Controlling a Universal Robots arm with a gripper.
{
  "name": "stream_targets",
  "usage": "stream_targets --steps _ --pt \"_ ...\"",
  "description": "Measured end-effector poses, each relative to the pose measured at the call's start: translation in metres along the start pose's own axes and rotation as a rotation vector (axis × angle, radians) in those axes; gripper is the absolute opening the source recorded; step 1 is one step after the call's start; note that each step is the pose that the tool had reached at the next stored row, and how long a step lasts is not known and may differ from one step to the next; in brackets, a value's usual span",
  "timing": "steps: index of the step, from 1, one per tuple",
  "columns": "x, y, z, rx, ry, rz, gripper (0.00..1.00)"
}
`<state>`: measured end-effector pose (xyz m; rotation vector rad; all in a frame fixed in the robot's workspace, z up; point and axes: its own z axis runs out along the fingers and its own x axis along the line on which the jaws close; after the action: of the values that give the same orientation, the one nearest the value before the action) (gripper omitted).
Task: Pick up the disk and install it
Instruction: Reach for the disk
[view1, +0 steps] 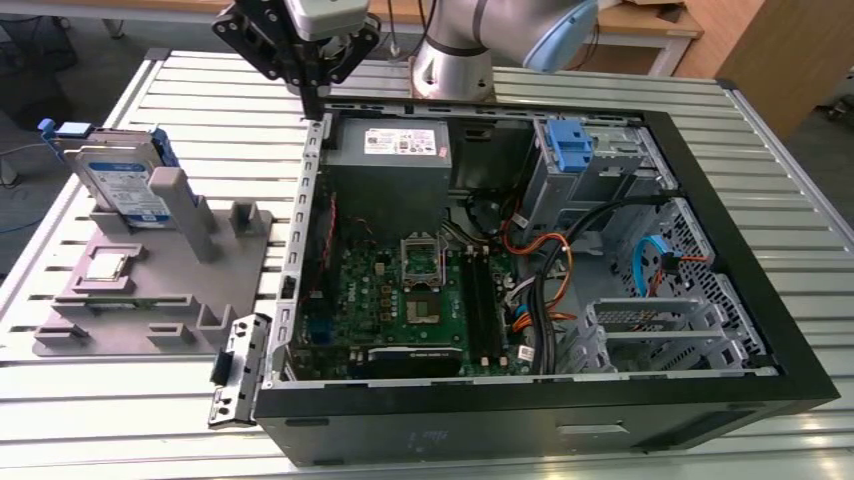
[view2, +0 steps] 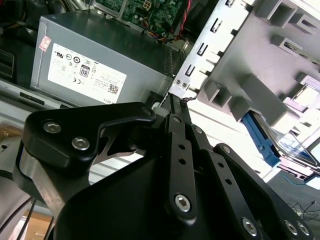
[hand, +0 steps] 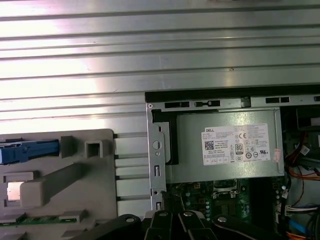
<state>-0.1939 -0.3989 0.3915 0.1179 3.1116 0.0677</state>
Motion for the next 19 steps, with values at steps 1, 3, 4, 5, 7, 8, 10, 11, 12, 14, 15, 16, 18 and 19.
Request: stream_targets --steps 1,3,4,5,7,8,10,11,12,14,15,16,18,19 --pt "0.0002 0.0 0.0 0.0 0.0 0.0 0.11" --pt "0.0007 0.0 0.0 0.0 0.0 0.0 0.11" --pt "0.0007 0.0 0.0 0.0 0.0 0.0 0.11" --pt "0.0008 0.0 0.0 0.0 0.0 0.0 0.11" --pt "0.0009 -0.0001 0.0 0.0 0.0 0.0 0.11" --pt "0.001 -0.0001 0.0 0.0 0.0 0.0 0.11" --pt "0.001 -0.0001 0.0 0.0 0.0 0.0 0.11" --pt "0.001 -0.0001 0.0 0.0 0.0 0.0 0.11" --pt "0.001 -0.0001 0.0 0.0 0.0 0.0 0.11" --pt "0.001 -0.0001 0.0 0.0 0.0 0.0 0.11" --pt "0.001 -0.0001 0.0 0.0 0.0 0.0 0.11" --pt "0.0014 -0.0001 0.0 0.0 0.0 0.0 0.11" --pt "0.0032 -0.0003 -0.0001 0.0 0.0 0.0 0.11" --pt "0.0042 -0.0003 -0.0001 0.0 -0.0002 0.0 0.11"
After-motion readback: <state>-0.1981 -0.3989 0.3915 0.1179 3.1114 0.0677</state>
